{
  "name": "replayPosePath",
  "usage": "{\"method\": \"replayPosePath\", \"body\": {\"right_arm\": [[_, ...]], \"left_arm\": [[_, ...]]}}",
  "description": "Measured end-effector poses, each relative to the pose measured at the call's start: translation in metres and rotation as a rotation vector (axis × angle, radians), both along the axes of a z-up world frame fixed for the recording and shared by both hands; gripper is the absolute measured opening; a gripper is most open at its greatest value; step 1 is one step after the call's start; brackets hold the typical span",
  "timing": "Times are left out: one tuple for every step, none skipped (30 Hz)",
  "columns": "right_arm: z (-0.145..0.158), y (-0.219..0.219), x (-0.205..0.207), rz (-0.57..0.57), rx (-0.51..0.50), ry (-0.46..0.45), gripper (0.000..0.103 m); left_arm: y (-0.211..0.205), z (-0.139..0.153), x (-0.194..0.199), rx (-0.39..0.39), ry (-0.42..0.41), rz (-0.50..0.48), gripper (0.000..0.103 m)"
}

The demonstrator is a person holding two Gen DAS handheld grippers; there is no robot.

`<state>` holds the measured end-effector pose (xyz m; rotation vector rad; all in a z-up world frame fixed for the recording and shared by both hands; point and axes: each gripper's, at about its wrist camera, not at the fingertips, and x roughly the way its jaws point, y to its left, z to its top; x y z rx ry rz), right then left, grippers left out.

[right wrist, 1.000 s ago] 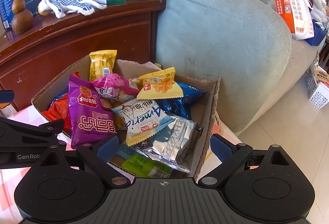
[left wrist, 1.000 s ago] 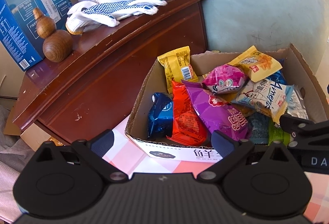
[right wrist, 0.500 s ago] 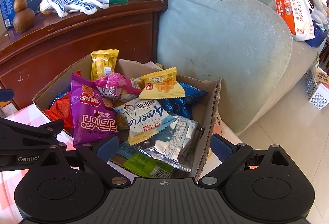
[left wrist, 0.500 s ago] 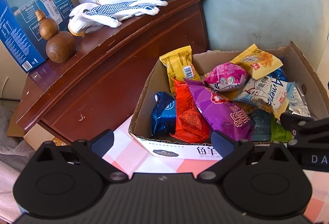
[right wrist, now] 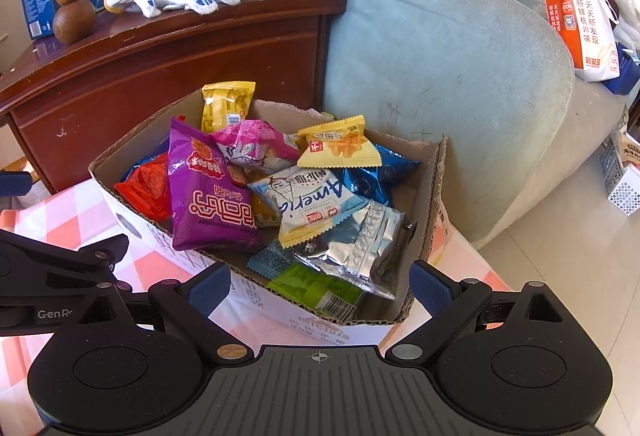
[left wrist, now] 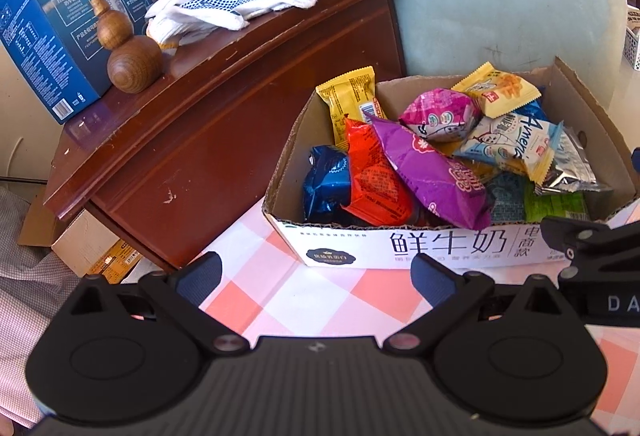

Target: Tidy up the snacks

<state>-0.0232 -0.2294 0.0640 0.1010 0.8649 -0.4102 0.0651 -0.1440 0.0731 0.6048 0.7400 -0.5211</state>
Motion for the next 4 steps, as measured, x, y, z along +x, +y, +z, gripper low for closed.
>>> {"method": "replayPosePath", "body": {"right_arm": [[-0.001, 0.003, -0.002, 0.005, 0.002, 0.001, 0.097], [-0.002, 0.006, -0.004, 0.010, 0.000, 0.002, 0.097], [-0.003, 0.010, -0.007, 0.018, -0.009, 0.001, 0.097], [-0.004, 0.015, -0.009, 0.026, -0.017, 0.001, 0.097]], "left_arm": [[0.004, -0.001, -0.002, 0.002, 0.001, 0.005, 0.100], [0.007, -0.002, -0.004, 0.004, 0.004, 0.012, 0.100], [0.011, -0.003, -0.007, 0.005, 0.008, 0.018, 0.100], [0.016, -0.004, -0.009, 0.007, 0.013, 0.024, 0.100]]}}
